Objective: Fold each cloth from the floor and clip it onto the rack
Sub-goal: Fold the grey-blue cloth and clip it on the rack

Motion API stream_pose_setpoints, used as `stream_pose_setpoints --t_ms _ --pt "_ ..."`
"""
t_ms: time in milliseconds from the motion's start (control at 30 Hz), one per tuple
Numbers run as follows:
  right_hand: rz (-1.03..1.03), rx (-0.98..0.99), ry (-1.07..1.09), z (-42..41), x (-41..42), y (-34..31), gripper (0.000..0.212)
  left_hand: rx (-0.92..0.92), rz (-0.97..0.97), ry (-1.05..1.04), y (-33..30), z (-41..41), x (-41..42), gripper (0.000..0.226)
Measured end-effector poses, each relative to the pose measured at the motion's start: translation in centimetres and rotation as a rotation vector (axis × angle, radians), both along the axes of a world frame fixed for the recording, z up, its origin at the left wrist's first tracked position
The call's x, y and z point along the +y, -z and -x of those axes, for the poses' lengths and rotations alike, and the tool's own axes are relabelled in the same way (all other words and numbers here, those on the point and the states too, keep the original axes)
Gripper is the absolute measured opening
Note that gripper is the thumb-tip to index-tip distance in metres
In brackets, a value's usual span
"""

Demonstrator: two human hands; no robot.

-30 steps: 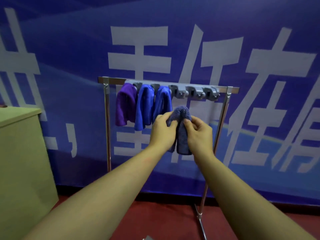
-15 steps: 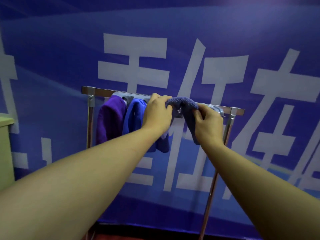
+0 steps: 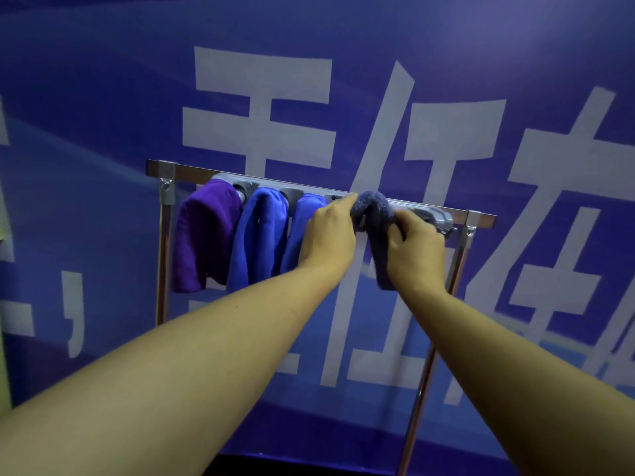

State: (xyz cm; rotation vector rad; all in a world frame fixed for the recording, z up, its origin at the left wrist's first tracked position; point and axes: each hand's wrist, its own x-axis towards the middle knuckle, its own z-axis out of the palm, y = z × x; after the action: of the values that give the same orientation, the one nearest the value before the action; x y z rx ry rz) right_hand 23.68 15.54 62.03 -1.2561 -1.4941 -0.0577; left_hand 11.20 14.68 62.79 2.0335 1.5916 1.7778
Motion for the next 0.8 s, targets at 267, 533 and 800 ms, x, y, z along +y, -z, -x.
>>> stream_pose_setpoints --t_ms 267,533,800 --pt "0.148 -0.033 -0.158 0.4 -0.1 2.2 0.026 0.014 0.143 -0.013 3.7 0.5 0.8 0.049" --pt "0.122 0.006 -0.186 0.2 -0.4 2.5 0.021 -0.130 0.029 -0.030 5.6 0.8 1.7 0.045" --pt "0.118 0.057 -0.157 -0.2 -0.4 2.8 0.023 0.034 -0.017 -0.070 6.5 0.7 2.3 0.050"
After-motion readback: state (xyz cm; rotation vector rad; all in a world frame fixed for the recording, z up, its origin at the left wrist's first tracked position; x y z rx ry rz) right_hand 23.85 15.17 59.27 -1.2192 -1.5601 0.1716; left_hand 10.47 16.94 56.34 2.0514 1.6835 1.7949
